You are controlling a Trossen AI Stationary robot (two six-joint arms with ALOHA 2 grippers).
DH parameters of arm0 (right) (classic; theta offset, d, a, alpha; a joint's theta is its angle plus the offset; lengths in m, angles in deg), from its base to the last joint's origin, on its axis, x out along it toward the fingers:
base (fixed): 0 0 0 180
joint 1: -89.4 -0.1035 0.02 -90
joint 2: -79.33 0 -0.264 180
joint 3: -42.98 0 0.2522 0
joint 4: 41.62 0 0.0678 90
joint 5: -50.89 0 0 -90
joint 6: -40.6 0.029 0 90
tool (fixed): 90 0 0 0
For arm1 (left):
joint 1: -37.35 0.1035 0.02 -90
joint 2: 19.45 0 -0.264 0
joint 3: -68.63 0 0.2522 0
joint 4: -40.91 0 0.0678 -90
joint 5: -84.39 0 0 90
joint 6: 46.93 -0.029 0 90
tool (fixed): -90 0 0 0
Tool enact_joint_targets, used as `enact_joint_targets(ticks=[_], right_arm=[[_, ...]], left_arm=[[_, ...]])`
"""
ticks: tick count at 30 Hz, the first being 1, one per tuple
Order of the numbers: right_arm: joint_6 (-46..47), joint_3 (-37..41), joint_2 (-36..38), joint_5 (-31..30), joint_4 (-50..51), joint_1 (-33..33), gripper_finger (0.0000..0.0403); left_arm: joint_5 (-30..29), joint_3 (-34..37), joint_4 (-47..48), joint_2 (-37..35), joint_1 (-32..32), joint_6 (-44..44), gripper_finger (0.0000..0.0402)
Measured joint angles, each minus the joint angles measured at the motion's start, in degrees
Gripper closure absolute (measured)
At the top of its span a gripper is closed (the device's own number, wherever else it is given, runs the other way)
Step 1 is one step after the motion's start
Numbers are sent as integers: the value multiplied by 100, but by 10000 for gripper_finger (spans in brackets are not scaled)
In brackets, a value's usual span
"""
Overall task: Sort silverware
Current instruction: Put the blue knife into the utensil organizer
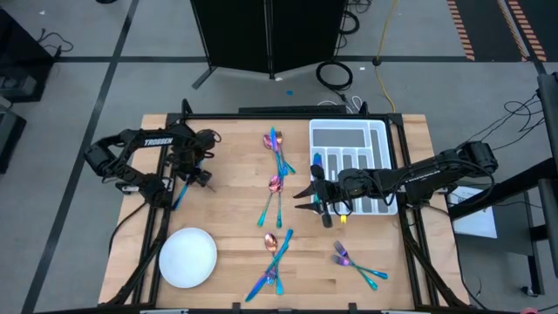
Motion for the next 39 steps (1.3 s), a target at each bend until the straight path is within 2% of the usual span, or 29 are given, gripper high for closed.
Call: enact_joint_targets(ticks=[9,25,28,35,39], right_arm=[[58,0,0,-1,4,-2,289],[92,0,0,145,9,-2,289],[92,0,0,143,9,0,289],[94,0,0,141,11,0,289],[92,0,0,141,10,-1,289]], left_arm=[[80,70,108,53,0,142,265],[171,37,-15,887,4,-62,267],[246,44,-18,888,5,-147,280],[327,59,19,894,0,-144,338],[372,59,112,898,0,98,358]])
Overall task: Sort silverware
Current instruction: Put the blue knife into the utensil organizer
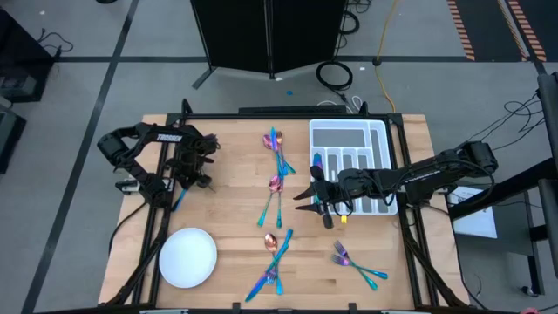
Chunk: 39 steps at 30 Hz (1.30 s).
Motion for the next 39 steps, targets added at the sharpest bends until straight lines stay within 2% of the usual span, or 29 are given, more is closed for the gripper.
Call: enact_joint_targets(ticks=[7,12,16,27,34,39], right_arm=[[0,0,0,-2,-3,-1,289],[0,0,0,-4,-4,0,289],[2,0,0,-4,-4,1,289],[-4,0,0,-35,-8,-1,289],[-2,0,0,-35,-10,-1,289],[-2,0,0,-35,-10,1,289]], left_arm=[[140,-145,284,13,11,59,367],[587,-149,498,13,10,203,367],[595,-151,580,11,11,182,367],[343,-185,665,-131,0,37,367],[-769,-234,462,-391,-4,499,366],[-599,-56,143,-391,-243,519,366]])
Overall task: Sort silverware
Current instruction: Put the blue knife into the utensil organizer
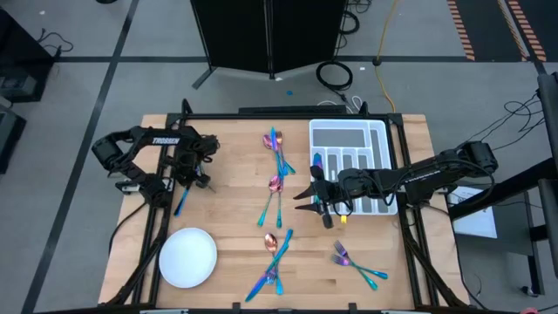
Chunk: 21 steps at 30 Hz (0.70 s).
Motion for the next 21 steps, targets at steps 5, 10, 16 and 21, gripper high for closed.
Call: enact_joint_targets(ticks=[5,10,16,21], right_arm=[[0,0,0,2,0,0,289],[0,-5,0,3,2,-1,289],[-7,-125,0,11,-3,0,289],[-64,-138,0,11,-2,-2,289]], left_arm=[[35,89,-26,0,-287,274,366],[737,93,-248,0,-631,443,366],[1309,61,-877,0,-883,594,366],[1411,-41,-1082,0,-962,591,366]])
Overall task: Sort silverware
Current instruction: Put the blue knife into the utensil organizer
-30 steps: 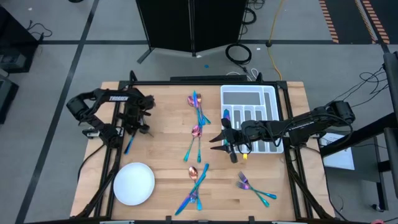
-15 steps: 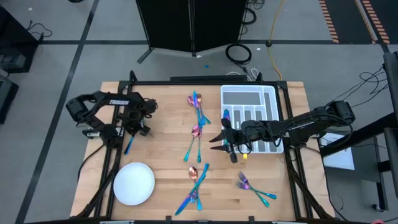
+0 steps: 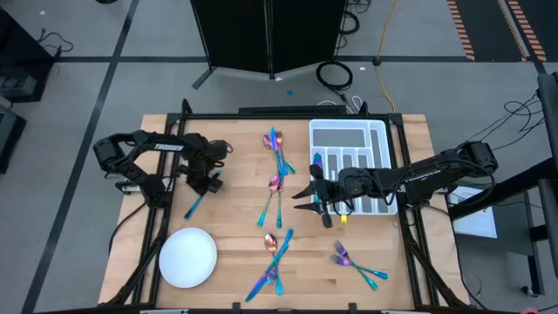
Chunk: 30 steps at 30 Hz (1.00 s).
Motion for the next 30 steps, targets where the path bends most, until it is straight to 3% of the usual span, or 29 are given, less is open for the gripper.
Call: enact_joint_targets(ticks=[18,24,30], right_arm=[[-440,-332,0,-21,283,13,289],[-753,-751,0,-696,1004,15,289],[-1024,-909,0,-1081,1302,48,289]], left_arm=[[6,-32,-443,-15,-560,0,366],[-56,-232,-561,10,-570,-464,366],[44,-705,-1497,14,-638,-667,366]])
